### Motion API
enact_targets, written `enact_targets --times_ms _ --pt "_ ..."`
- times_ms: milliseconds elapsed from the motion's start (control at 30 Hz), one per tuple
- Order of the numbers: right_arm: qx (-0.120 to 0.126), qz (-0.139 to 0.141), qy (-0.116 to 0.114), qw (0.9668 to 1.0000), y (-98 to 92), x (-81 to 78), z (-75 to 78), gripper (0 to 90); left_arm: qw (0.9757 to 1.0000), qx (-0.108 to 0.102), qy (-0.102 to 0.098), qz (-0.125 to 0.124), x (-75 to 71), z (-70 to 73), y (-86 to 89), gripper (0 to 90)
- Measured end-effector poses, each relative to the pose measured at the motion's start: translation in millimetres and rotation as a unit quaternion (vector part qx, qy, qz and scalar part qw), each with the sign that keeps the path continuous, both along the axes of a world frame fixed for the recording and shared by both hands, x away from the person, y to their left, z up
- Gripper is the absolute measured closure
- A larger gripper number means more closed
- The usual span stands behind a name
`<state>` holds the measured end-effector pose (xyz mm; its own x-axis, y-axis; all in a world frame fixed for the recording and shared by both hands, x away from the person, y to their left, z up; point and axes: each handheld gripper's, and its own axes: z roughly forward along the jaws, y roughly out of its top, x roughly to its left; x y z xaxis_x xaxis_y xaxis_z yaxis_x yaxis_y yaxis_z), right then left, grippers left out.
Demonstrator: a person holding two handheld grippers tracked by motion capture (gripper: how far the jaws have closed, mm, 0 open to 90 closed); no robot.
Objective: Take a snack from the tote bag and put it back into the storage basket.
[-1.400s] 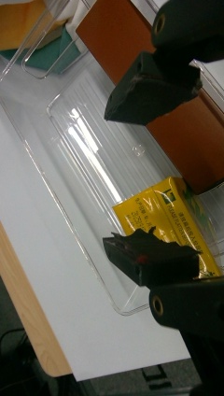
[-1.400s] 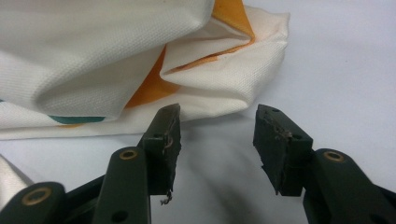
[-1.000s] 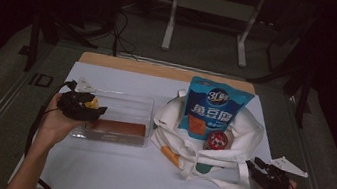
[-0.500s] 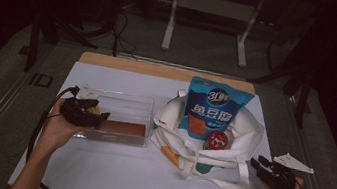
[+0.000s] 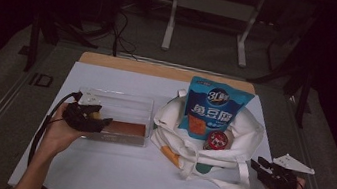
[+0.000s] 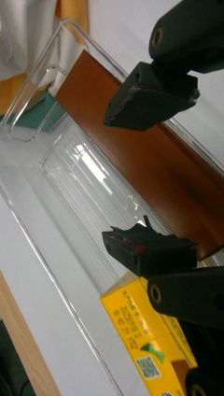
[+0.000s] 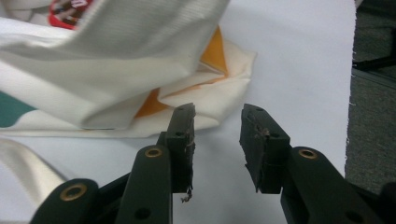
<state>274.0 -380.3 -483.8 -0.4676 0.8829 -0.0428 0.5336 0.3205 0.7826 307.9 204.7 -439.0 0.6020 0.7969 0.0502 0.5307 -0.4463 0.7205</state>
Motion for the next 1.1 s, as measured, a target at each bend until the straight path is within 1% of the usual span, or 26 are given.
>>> enact_targets --times_ms 67,300,433,700,800,1100 --pt "-0.001 0.003 -0.002 1.0000 0.9 -2.3 3.2 65.8 1.0000 0.000 -0.001 -0.004 -0.5 -1.2 -0.9 40.0" --pt "-0.008 0.015 -0.012 0.9998 5.3 -11.6 15.3 66.9 0.9999 -0.001 0.007 -0.010 0.1 -7.9 -3.3 40.3" --pt "-0.006 0.022 -0.016 0.9996 8.5 -18.3 22.0 67.0 0.9999 -0.001 0.007 -0.013 -0.9 -10.0 -4.5 40.3" --pt "-0.009 0.042 -0.024 0.9988 18.5 -31.1 32.1 67.9 0.9998 -0.002 0.013 -0.017 -1.9 -15.6 -5.7 40.3" --pt "-0.014 0.046 -0.028 0.9985 22.7 -35.2 35.4 68.4 0.9998 -0.004 0.014 -0.016 -2.1 -17.1 -6.1 40.2" --pt "-0.012 0.060 -0.037 0.9974 31.8 -48.6 44.6 69.3 0.9997 -0.008 0.015 -0.019 -3.2 -19.0 -7.8 40.1"
